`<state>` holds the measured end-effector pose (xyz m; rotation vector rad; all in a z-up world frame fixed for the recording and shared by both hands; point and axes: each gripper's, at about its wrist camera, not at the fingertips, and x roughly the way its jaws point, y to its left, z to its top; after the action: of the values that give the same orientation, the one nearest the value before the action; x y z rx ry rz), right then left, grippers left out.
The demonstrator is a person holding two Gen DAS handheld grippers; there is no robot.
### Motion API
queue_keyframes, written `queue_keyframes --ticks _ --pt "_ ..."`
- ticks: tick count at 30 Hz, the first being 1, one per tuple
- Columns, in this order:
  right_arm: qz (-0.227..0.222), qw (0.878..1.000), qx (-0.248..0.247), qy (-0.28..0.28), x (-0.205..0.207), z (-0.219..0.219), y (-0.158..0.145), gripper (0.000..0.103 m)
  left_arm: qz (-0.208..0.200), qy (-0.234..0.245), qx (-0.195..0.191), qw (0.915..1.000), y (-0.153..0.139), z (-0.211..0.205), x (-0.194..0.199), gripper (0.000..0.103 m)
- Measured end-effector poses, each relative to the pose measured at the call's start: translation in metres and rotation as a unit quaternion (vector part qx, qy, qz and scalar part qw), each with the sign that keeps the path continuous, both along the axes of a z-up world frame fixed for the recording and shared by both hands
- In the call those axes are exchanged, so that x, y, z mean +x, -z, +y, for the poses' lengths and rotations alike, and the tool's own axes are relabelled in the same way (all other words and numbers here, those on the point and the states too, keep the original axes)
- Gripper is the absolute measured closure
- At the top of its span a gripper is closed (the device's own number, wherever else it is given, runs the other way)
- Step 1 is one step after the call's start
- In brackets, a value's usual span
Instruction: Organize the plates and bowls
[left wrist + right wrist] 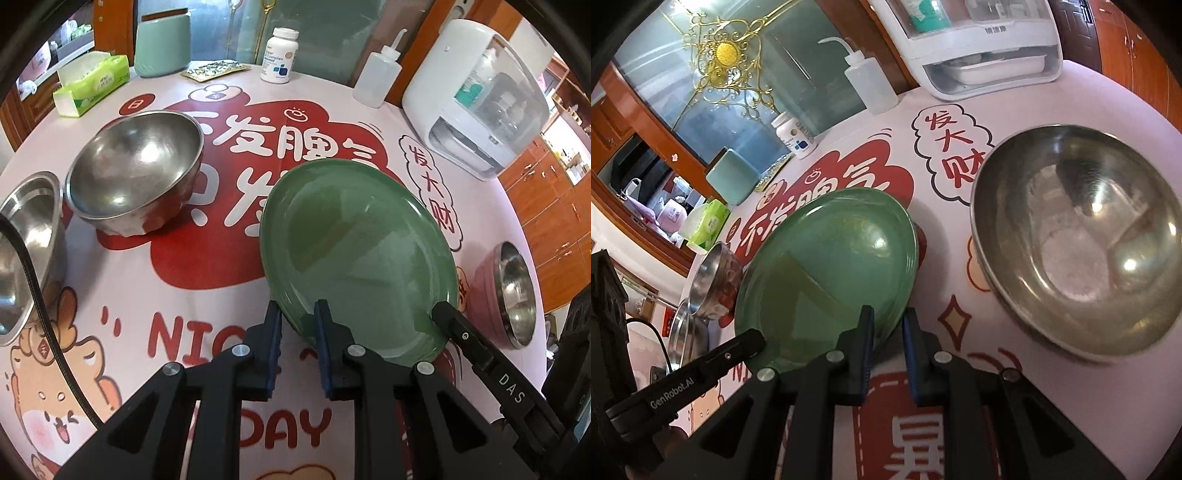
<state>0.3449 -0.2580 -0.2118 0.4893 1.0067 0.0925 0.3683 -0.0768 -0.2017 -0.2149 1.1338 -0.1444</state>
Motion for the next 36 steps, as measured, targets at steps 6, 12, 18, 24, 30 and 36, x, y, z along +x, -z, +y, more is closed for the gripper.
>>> queue_keyframes --ticks 6,12,18,24,30,36 --pt "-0.005 1.0 0.0 -0.007 -0.018 0.003 -0.013 0.088 -0.01 0.006 0.008 0.9999 -0.015 0.002 -0.021 0.087" --pt "-0.019 1.0 -0.004 -0.019 -0.04 0.008 -0.033 0.088 -0.017 0.011 0.01 0.9997 -0.034 0.007 -0.048 0.087" --pt "-0.031 0.999 -0.012 -0.032 -0.062 0.011 -0.048 0.088 -0.023 0.019 0.012 0.9995 -0.049 0.011 -0.075 0.086" --pt "-0.043 0.998 -0.016 -0.042 -0.084 0.013 -0.061 0.088 -0.031 0.022 0.014 0.9992 -0.063 0.012 -0.099 0.086" --pt "-0.056 0.997 -0.018 -0.052 -0.108 0.013 -0.075 0.088 -0.043 0.028 0.017 0.9986 -0.078 0.011 -0.128 0.086" --pt "-0.063 0.996 -0.024 -0.066 -0.131 0.013 -0.084 0.088 -0.042 0.02 0.011 0.9989 -0.086 0.012 -0.16 0.085"
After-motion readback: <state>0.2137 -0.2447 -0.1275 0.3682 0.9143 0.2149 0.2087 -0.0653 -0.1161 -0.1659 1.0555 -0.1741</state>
